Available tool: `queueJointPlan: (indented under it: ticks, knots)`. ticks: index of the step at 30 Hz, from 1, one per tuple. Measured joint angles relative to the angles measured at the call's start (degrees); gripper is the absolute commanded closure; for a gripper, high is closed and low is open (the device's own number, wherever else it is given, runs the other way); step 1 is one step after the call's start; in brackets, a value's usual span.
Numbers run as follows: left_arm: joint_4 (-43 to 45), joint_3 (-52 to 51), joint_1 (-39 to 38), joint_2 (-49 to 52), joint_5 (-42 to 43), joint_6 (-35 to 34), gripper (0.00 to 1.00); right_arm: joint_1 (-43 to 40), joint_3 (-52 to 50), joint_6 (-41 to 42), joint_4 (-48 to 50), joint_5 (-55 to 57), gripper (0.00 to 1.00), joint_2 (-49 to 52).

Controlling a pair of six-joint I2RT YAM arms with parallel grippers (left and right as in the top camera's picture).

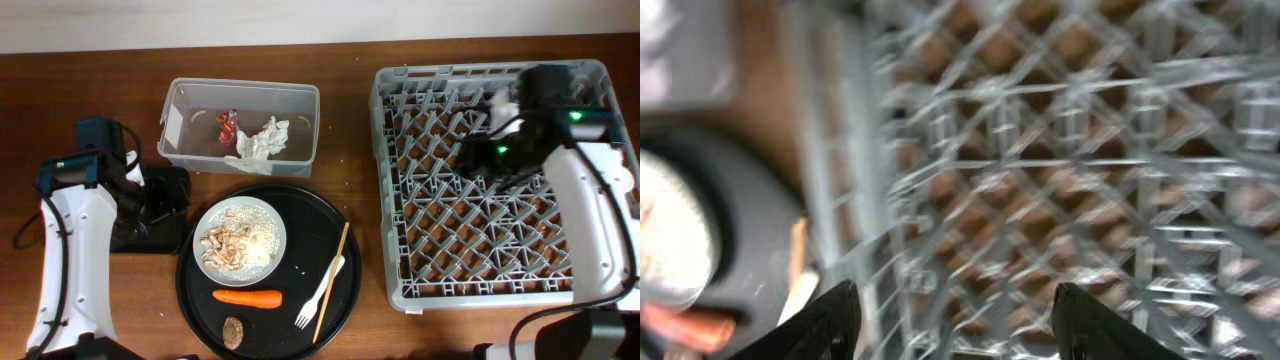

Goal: Sort waste into correct bins and load items into the dishwasher rack
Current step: 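Release the white bowl and lift the right gripper, then reach the left gripper to the white plate rim and grasp it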

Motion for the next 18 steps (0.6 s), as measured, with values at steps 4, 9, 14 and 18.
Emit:
queueJointPlan:
  ticks: [4, 9, 14, 18]
  knots:
    - [0.09, 0.00, 0.00, 0.00, 0.02, 0.00, 0.01, 13.27, -0.02, -0.94, -0.72, -2.97, 0.35, 0.00]
    - [0.26, 0.00, -2.05, 0.00, 0.04, 0.15, 0.01, 24.50, -0.07, 11.93, -3.61, 4.76, 0.30, 0.00]
    - [3.72, 0.00, -18.56, 0.04, 0.35, 0.39, 0.01, 18.43, -0.07, 18.86, -4.72, 10.05, 0.25, -1.25]
    - [5.51, 0.00, -30.51, 1.90, 0.72, 0.39, 0.01, 8.63, -0.04, 18.34, -7.32, 11.08, 0.25, -4.85]
